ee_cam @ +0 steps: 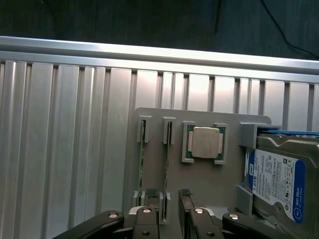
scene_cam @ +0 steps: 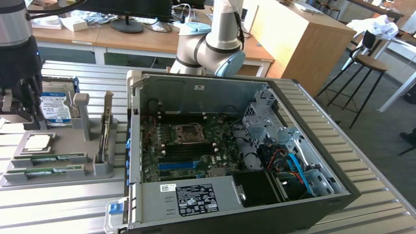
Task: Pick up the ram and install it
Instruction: 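Pick up the ram and move it above insertion slot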
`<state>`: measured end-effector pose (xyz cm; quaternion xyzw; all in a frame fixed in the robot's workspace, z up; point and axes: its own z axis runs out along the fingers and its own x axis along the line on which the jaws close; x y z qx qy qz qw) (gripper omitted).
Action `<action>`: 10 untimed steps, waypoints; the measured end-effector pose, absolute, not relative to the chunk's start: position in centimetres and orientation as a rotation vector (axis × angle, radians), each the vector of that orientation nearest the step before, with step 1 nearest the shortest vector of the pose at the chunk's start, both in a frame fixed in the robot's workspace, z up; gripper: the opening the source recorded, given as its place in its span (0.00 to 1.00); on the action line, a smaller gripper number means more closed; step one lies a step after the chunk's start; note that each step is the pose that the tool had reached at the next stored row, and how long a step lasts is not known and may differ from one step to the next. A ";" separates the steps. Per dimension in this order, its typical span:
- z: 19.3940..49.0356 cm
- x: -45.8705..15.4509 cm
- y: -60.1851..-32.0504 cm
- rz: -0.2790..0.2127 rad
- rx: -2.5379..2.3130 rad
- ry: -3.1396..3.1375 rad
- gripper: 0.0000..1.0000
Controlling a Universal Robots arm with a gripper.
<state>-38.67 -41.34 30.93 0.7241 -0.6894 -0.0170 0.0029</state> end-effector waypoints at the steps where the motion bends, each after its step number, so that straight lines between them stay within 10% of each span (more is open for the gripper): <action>1: 30.8 -38.7 -41.3 -0.053 2.271 -2.162 0.30; 10: 29.7 -38.7 -41.3 -0.053 2.271 -2.162 0.30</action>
